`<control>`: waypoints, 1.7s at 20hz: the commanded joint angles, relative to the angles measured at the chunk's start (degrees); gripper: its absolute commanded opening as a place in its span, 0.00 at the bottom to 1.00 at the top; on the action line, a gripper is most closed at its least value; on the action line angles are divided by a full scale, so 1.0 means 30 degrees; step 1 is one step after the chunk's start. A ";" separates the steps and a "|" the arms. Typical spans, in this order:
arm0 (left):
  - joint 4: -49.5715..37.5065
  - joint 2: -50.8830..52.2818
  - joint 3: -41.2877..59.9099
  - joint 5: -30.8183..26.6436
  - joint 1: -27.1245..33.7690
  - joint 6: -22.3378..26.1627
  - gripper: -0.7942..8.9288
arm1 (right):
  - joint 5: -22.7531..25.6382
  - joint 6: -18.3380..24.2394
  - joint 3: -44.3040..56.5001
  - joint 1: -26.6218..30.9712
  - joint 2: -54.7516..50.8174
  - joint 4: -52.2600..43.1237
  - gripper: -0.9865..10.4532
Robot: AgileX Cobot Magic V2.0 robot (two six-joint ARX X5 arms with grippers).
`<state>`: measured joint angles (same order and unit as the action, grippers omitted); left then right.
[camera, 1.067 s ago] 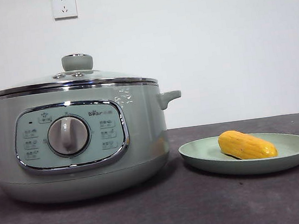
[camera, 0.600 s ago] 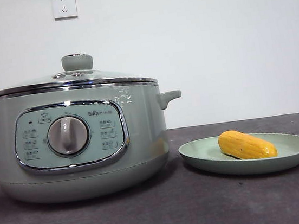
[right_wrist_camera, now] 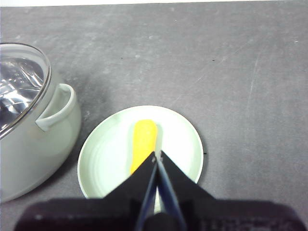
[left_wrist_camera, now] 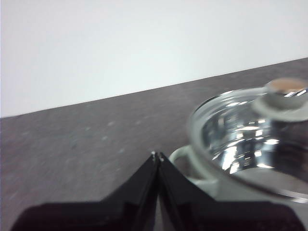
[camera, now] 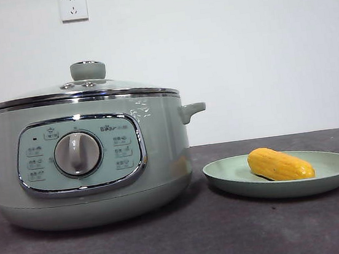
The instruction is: Take the corn out from the steamer,put the corn on the plate,close the lid
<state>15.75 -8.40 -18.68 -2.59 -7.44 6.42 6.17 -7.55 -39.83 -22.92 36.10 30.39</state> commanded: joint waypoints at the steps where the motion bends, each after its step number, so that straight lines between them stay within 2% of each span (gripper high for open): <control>1: -0.0379 0.1224 0.1953 -0.0007 0.0736 -0.0561 0.08 | 0.0058 -0.0175 0.0117 -0.0036 -0.0036 -0.0073 0.09; 7: -0.0372 0.2769 0.4809 0.0022 0.1268 -0.1275 0.08 | 0.0058 -0.0168 0.0117 -0.0036 -0.0036 0.0015 0.09; 29: 0.0503 0.2769 0.5005 -0.0058 0.1596 -0.1268 0.08 | 0.0058 -0.0175 0.0117 -0.0036 -0.0036 0.0036 0.09; 32: 0.0503 0.2769 0.5005 -0.0058 0.1596 -0.1275 0.08 | 0.0066 0.0911 0.0117 -0.0036 -0.0233 0.0372 0.09; 34: 0.0503 0.2769 0.5005 -0.0058 0.1596 -0.1268 0.08 | 0.0634 0.2994 0.0299 0.0299 -0.1297 0.0401 0.09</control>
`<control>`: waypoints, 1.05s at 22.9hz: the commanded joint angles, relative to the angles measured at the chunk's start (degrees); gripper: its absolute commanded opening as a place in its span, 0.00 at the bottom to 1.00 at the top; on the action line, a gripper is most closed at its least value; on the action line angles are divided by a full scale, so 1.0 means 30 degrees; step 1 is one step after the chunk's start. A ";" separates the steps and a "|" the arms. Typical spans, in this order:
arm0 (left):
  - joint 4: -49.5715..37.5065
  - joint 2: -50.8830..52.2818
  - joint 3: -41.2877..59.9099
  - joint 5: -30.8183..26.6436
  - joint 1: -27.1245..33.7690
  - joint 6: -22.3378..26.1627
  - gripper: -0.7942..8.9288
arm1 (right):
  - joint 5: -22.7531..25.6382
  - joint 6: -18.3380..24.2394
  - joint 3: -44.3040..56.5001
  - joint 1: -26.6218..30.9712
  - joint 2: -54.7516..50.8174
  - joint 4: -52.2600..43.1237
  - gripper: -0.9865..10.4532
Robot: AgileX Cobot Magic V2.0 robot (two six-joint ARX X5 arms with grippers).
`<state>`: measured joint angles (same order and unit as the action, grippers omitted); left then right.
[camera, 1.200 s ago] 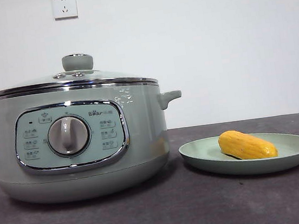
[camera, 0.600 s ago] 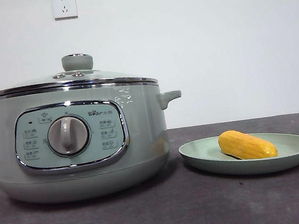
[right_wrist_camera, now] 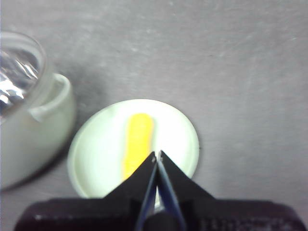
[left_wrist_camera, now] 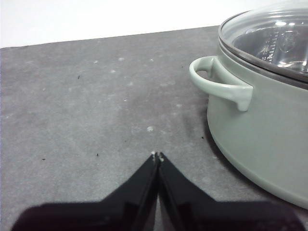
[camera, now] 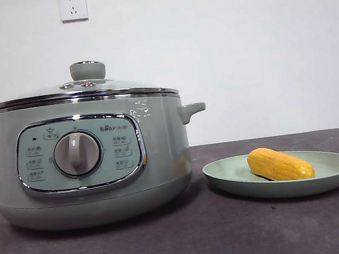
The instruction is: Take the corn out from the steamer,put the corn on the plate,close the lid
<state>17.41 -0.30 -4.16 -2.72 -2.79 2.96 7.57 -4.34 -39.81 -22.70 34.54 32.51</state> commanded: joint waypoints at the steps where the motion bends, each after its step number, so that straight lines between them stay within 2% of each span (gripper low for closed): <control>1: -0.0051 0.0066 0.0168 -0.0015 0.0044 -0.0124 0.08 | 0.0007 0.2958 0.0678 0.0656 -0.1421 -0.0860 0.09; 3: -0.0051 0.0066 0.0168 -0.0007 0.0044 -0.0117 0.08 | -0.0080 0.3898 0.2288 0.2157 -0.2987 -0.3322 0.09; 8: -0.0044 0.0066 0.0168 -0.0015 0.0044 -0.0117 0.08 | -0.2208 0.3956 0.7883 0.5603 -0.6747 -0.8408 0.09; 14: -0.0044 0.0066 0.0168 -0.0015 0.0044 -0.0124 0.08 | -0.2565 0.3840 1.0928 0.6098 -0.8349 -0.9311 0.09; 24: -0.0044 0.0066 0.0168 -0.0015 0.0044 -0.0117 0.08 | -0.2557 0.3242 1.2568 0.6098 -1.0295 -0.8218 0.09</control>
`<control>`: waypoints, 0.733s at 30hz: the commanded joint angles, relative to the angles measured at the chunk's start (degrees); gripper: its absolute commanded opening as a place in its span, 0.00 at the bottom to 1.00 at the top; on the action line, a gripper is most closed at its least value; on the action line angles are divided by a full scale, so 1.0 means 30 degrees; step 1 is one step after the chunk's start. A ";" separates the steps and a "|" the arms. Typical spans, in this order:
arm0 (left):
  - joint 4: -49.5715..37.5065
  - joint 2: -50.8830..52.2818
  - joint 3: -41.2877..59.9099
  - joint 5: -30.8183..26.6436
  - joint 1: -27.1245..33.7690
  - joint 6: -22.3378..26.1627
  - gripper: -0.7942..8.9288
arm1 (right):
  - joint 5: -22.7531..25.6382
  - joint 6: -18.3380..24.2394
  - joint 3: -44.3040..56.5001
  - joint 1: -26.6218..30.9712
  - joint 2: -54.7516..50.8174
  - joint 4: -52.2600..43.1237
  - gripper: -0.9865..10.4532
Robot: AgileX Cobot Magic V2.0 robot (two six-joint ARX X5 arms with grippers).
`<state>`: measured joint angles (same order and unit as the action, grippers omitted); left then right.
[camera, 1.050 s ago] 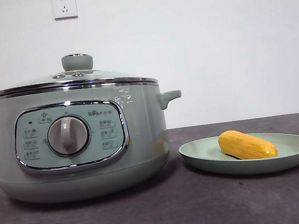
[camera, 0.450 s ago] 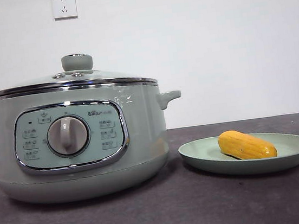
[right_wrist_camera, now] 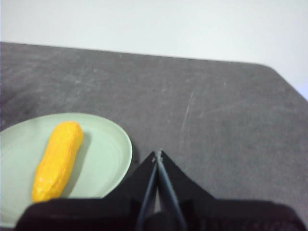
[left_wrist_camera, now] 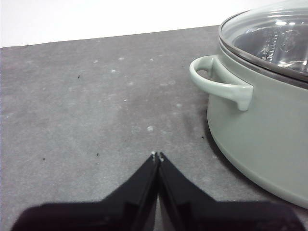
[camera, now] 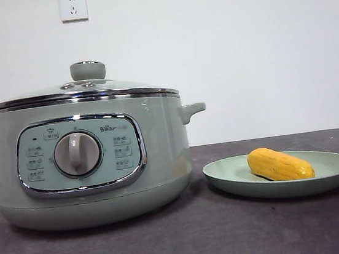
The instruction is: Take the corn out from the steamer,put the corn on the plate,close the lid
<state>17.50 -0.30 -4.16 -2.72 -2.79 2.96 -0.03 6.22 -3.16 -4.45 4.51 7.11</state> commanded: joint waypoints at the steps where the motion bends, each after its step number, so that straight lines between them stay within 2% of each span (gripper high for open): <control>1: -0.0073 0.0066 0.0168 -0.0015 0.0044 -0.0117 0.08 | -0.0022 -0.0313 0.0444 0.0015 -0.0481 0.0466 0.09; 7: -0.0073 0.0066 0.0168 -0.0015 0.0044 -0.0124 0.08 | -0.0036 -0.0874 0.0947 0.0015 -0.1472 0.1064 0.09; 10: -0.0066 0.0066 0.0168 -0.0015 0.0044 -0.0124 0.08 | -0.0022 -0.1639 0.0940 0.0015 -0.1457 0.1005 0.09; 22: -0.0058 0.0066 0.0168 -0.0015 0.0044 -0.0124 0.08 | 0.0051 -0.1617 0.0940 0.0015 -0.1129 0.0991 0.09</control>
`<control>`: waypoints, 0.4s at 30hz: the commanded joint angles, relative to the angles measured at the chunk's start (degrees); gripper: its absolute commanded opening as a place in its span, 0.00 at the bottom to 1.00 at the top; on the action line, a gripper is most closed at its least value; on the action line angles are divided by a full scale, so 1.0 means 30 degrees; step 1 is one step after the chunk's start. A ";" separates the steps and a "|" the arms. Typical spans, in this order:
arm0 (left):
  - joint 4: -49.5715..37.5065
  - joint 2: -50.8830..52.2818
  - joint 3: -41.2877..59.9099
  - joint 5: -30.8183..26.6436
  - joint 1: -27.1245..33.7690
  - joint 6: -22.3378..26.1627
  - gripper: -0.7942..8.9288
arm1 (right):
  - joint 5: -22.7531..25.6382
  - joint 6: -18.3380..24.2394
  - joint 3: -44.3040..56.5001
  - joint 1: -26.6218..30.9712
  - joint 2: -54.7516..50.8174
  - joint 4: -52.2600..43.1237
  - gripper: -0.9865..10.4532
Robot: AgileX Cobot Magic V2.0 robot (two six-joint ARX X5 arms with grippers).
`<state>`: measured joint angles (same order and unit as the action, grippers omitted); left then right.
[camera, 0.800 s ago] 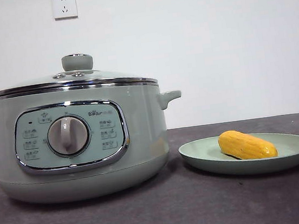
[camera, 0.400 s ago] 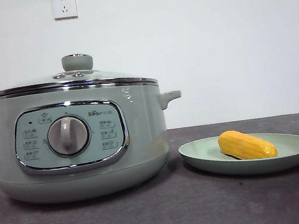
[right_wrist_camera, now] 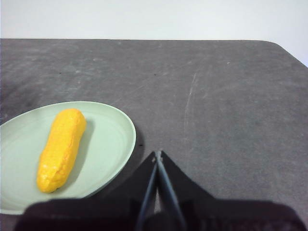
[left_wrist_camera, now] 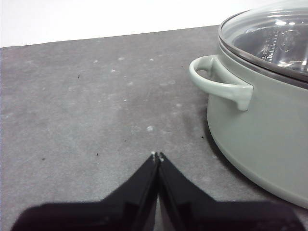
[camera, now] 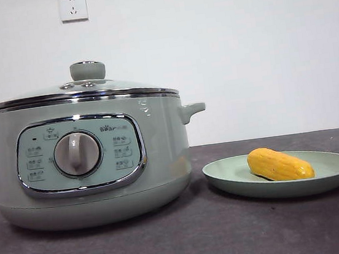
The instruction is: Take the corn out from the steamer,put the corn on the plate,close the lid
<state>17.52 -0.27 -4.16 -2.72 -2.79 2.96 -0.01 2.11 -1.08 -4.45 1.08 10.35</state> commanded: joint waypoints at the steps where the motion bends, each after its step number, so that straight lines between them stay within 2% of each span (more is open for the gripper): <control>1: -0.0066 0.0058 0.0168 -0.0015 0.0044 -0.0124 0.08 | 0.0036 -0.0248 0.0248 0.0015 0.0015 -0.0087 0.09; 12: 0.0204 0.0058 0.0168 -0.0015 0.0044 -0.0117 0.08 | 0.0044 -0.0248 0.0248 0.0015 0.0015 -0.0124 0.09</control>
<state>18.37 -0.27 -4.16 -2.72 -2.79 2.96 -0.01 2.09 -1.08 -4.45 1.10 10.33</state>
